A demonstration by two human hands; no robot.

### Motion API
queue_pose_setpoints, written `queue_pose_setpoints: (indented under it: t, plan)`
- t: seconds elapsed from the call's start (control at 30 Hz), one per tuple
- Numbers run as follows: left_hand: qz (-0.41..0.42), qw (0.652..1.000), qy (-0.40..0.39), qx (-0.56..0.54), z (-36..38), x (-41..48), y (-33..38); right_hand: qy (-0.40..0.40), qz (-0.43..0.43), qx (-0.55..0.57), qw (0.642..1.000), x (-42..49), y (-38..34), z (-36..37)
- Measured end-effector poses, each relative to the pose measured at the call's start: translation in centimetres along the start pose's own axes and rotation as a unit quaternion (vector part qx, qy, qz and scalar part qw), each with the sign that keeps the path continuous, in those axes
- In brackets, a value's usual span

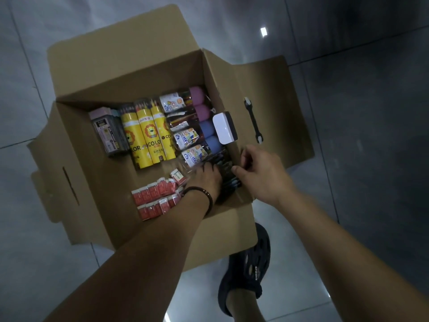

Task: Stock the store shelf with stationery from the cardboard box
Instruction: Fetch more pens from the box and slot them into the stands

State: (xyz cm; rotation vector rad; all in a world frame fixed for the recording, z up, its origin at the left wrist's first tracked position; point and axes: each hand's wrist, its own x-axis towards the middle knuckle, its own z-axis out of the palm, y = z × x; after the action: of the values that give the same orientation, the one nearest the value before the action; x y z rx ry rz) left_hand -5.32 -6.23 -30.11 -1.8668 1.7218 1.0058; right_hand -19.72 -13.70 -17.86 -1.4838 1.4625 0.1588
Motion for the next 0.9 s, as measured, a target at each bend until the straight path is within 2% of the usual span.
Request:
queue_pose_setpoints:
  t: [0.2, 0.33, 0.43, 0.5, 0.53, 0.6, 0.7, 0.77, 0.83, 0.9]
  plan:
    - [-0.015, 1.0, 0.006, 0.0, 0.2, 0.5, -0.7, 0.012, 0.007, 0.008, 1.0, 0.0, 0.0, 0.3]
    - [0.029, 1.0, 0.008, -0.006, 0.0, -0.1, -1.6, 0.008, 0.016, 0.003, 1.0, -0.1, -0.1, 0.1]
    - [-0.009, 0.993, -0.012, -0.117, -1.4, -1.5, -2.4, 0.002, 0.033, 0.012, 0.999, -0.9, -0.7, -0.4]
    - [-0.054, 0.968, -0.039, -0.243, -3.4, -3.3, -3.0, 0.005, 0.038, 0.007, 0.999, -1.9, -1.4, -1.0]
    - [-0.066, 0.944, -0.057, -0.319, -4.8, -4.6, -3.3, 0.008, 0.039, 0.0, 0.999, -2.7, -2.0, -1.2]
    - [-0.073, 0.87, -0.065, -0.484, -8.5, -8.1, -3.9, 0.018, 0.039, 0.001, 0.999, -4.7, -3.9, -1.9]
    - [-0.044, 0.72, -0.06, -0.69, -14.9, -15.4, -4.5, 0.018, 0.022, 0.054, 0.998, -8.8, -8.7, -3.1]
    - [-0.012, 0.638, -0.058, -0.768, -19.2, -20.7, -5.0, 0.033, -0.007, 0.12, 0.992, -12.1, -13.4, -4.2]
    - [0.022, 0.597, -0.051, -0.8, -23.9, -26.3, -5.7, 0.048, -0.046, 0.198, 0.978, -15.5, -19.1, -5.8]
    - [0.04, 0.577, -0.05, -0.814, -28.8, -32.0, -6.6, 0.04, -0.073, 0.263, 0.961, -19.0, -25.3, -7.8]
